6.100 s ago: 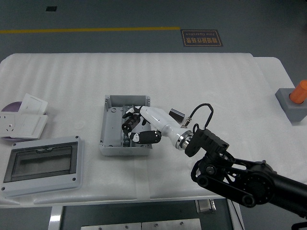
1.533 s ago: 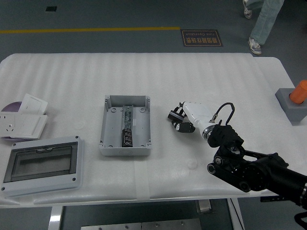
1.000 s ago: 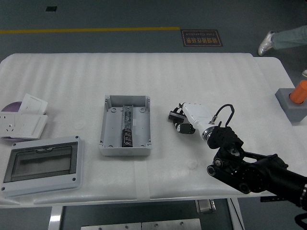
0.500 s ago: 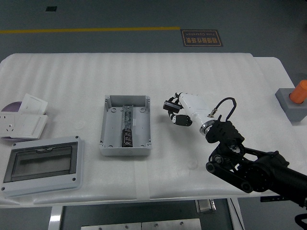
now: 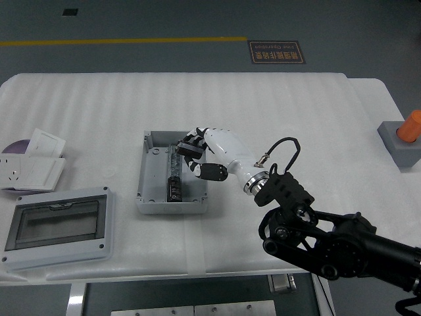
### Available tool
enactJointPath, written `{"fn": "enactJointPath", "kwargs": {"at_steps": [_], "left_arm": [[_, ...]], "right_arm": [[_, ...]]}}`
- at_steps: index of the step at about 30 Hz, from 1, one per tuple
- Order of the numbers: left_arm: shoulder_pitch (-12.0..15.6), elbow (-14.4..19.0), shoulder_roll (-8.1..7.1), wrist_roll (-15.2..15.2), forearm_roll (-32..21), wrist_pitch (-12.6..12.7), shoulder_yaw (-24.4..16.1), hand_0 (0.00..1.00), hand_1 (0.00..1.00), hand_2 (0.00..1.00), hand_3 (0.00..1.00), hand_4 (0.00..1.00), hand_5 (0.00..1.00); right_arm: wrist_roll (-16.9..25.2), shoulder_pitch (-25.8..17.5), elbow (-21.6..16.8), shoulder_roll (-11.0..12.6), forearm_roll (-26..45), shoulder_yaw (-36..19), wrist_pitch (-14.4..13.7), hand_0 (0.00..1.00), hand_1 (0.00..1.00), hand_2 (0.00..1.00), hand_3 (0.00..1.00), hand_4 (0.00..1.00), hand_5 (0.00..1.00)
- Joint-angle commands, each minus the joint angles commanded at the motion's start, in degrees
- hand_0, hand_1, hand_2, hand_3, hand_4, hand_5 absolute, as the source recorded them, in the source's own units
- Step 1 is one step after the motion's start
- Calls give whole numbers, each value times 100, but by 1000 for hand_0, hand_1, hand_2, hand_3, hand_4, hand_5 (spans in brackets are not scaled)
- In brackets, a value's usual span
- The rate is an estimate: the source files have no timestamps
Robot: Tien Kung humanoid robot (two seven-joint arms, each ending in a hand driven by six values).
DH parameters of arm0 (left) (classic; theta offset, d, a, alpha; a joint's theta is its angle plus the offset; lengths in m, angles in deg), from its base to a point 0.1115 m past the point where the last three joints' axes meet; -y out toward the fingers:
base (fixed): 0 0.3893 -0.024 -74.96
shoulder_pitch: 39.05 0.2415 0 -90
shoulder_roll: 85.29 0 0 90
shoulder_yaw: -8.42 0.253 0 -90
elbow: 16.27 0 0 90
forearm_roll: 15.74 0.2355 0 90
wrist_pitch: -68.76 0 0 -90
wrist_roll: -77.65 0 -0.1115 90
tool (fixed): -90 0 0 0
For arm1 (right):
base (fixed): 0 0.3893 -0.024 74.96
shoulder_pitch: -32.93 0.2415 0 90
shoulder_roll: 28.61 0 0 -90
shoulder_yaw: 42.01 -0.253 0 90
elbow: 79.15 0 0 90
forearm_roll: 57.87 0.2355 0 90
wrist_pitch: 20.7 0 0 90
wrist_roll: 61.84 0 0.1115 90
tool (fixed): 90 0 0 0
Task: Pick up the battery,place it into the box
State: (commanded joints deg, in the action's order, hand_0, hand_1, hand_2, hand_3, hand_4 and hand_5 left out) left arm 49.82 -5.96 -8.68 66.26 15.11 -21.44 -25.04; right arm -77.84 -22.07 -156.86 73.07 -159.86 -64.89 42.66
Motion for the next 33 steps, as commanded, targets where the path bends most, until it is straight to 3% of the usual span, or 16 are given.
{"fn": "enactJointPath", "kwargs": {"at_steps": [4, 5, 10, 11, 16, 17, 22, 23, 27, 33], "left_arm": [[16, 0, 4, -11, -16, 3, 29, 579, 628, 514, 539, 677, 180], [19, 0, 3, -17, -11, 4, 28, 579, 628, 513, 536, 687, 179], [15, 0, -4, -24, -9, 8, 29, 579, 628, 513, 536, 687, 179], [13, 0, -5, -25, -2, 7, 25, 579, 627, 513, 536, 691, 175], [3, 0, -10, -27, 31, 0, 5, 579, 627, 513, 536, 691, 175], [2, 0, -12, -27, 35, -1, 3, 579, 626, 512, 535, 693, 172], [-5, 0, -26, -28, 62, -5, -13, 579, 626, 512, 535, 693, 172], [-6, 0, -30, -29, 69, -6, -19, 579, 625, 513, 536, 691, 168], [-2, 0, -43, -23, 38, -5, 6, 579, 625, 513, 536, 691, 168], [23, 0, -91, -39, 45, -8, 32, 579, 623, 513, 537, 687, 158]], "right_arm": [[-111, 59, -20, 3, -171, 124, 150, 534, 546, 524, 665, 384, 2], [-157, 79, -22, 9, -224, 153, 225, 714, 774, 843, 902, 447, 177], [-279, 107, -10, 15, -299, 211, 442, 714, 774, 843, 902, 447, 177], [-293, 108, -5, 17, -302, 211, 459, 835, 944, 998, 998, 639, 231], [-312, 105, 17, 27, -263, 229, 458, 835, 944, 998, 998, 639, 231], [-312, 99, 22, 27, -253, 229, 449, 895, 982, 998, 998, 762, 339], [-226, -19, 20, 47, -222, 63, 289, 895, 982, 998, 998, 762, 339], [-192, -69, 6, 65, -214, -17, 237, 901, 990, 998, 998, 797, 380], [-11, -434, -68, 260, -201, -550, -31, 901, 990, 998, 998, 797, 380], [200, -912, -203, 759, -309, -1526, -241, 899, 978, 998, 998, 799, 380]]}}
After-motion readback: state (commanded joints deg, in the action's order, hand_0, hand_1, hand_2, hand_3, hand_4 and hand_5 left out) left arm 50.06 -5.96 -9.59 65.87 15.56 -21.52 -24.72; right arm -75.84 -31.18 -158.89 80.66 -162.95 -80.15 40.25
